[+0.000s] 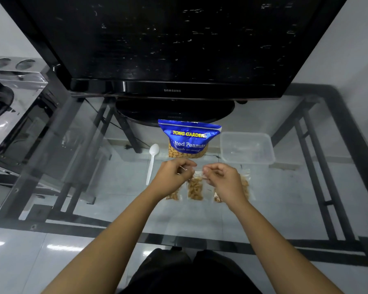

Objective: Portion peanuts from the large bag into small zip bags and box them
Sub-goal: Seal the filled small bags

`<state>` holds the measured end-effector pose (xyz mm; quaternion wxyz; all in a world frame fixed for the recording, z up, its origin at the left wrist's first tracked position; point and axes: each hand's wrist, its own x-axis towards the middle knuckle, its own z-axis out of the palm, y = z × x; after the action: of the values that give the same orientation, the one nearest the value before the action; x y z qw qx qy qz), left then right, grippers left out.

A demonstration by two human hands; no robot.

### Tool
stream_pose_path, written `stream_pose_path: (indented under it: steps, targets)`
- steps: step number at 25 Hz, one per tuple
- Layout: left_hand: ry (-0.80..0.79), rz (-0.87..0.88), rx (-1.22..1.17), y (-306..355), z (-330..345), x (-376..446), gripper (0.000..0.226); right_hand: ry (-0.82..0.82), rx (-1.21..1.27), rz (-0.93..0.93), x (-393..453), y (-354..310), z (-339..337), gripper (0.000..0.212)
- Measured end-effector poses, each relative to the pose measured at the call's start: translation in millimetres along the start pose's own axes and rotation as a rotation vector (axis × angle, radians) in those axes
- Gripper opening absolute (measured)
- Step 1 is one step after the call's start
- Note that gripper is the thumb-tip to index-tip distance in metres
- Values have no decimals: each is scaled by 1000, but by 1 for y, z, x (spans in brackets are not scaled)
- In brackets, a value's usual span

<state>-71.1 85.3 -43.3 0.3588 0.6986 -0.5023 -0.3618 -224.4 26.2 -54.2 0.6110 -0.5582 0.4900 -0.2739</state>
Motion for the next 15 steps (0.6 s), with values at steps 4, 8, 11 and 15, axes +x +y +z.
stream_pose_path:
  steps: [4, 8, 11, 15]
  targets:
    - [-6, 92, 160, 13, -3, 1, 11, 7, -78, -77, -1, -5, 8, 9]
    - [21, 144, 303, 13, -3, 2, 13, 101, -382, -226, -3, -9, 9, 5]
    - [27, 156, 335, 7, -7, 2, 14, 137, -396, -267, -4, -13, 5, 7]
    - [83, 143, 298, 1, -11, -2, 16, 106, -380, -236, -3, -12, 1, 6]
